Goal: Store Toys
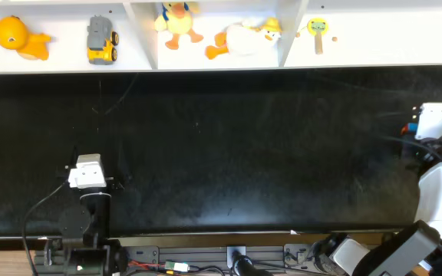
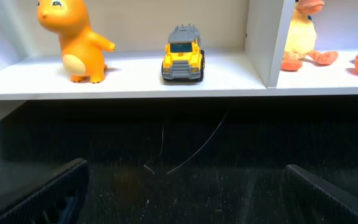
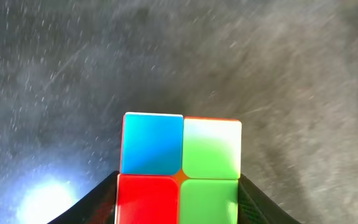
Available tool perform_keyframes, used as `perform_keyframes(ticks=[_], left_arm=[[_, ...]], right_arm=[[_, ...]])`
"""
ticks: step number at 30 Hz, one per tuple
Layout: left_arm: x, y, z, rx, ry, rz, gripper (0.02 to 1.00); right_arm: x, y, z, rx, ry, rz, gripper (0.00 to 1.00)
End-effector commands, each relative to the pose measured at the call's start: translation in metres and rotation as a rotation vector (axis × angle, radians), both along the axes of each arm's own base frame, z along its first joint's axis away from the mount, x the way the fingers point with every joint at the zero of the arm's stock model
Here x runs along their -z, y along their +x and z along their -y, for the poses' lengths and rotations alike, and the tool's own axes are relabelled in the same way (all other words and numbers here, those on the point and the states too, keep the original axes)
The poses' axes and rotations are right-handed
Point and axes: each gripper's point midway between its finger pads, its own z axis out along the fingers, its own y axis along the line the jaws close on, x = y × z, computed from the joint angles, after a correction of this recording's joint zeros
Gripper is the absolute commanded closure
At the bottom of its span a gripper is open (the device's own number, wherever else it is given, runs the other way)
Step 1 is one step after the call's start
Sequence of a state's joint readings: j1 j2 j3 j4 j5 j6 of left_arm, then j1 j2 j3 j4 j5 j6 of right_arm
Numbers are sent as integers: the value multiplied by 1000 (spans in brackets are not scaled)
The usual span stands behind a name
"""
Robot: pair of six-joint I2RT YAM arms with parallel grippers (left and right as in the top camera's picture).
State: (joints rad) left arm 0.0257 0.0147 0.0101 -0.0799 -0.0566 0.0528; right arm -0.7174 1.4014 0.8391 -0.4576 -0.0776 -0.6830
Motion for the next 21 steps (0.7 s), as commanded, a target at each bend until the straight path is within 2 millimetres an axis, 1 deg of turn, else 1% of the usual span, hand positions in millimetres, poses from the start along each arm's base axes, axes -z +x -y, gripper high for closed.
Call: perform_keyframes(ticks=[1,10,16,21], left_arm=[[-1,0,2,8,11,7,20],[-1,0,2,8,11,7,20],[-1,0,2,8,11,7,20],[-1,0,2,8,11,7,20]], right_arm=[[-38,18,7,-8,-61,80,573],[-79,46,-2,-73,-102,138,573],[-104,63,-6,-106,-132,182,570],[-116,79,-10,-135,-144,202,570]])
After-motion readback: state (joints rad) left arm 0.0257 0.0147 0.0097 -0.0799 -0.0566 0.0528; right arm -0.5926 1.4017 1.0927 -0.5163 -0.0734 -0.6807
